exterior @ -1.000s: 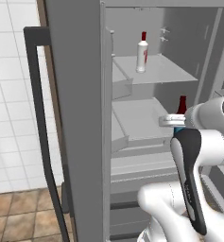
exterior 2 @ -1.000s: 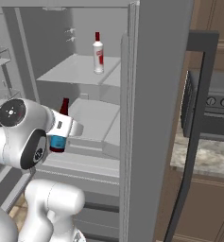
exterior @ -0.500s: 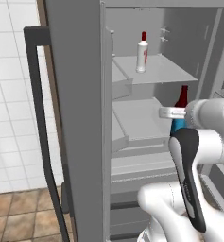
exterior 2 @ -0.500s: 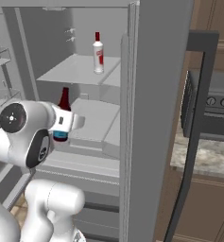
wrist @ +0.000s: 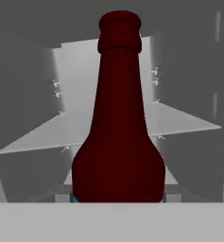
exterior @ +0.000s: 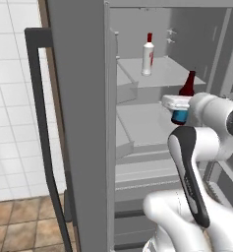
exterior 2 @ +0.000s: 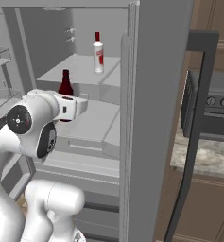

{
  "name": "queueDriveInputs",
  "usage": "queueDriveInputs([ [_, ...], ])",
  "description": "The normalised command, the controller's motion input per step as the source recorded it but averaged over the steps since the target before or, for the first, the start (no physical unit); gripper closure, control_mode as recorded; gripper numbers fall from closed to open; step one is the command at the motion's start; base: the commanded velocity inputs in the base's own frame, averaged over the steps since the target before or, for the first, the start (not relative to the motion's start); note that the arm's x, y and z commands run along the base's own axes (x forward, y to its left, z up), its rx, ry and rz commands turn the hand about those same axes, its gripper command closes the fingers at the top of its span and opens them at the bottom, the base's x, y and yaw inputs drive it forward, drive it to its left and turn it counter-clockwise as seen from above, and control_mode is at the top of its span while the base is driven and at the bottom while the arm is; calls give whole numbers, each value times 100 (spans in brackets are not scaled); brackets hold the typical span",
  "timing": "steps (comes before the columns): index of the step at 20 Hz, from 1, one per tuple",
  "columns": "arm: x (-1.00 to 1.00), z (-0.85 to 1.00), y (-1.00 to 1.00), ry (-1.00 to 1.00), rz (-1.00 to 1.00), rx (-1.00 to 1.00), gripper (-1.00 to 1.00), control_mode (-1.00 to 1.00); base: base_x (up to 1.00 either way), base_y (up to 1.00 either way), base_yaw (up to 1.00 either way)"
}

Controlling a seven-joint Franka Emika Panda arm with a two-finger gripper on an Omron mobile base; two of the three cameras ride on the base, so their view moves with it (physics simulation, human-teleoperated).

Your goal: Place the liquor and beer on the top shelf of the fridge to keep them out of children's reach, and place the orange on lower shelves for easy access.

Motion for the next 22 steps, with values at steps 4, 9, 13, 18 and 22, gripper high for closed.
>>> queueDriveInputs([
  [4,50,55,3,-17,0,-7,100,-100,0,0,0],
  [9,45,46,14,-9,0,-15,100,-100,0,0,0],
  [13,32,26,5,-5,0,-14,100,-100,0,0,0],
  [18,23,13,22,0,0,-11,100,-100,0,0,0],
  [22,10,11,20,8,0,0,100,-100,0,0,0],
])
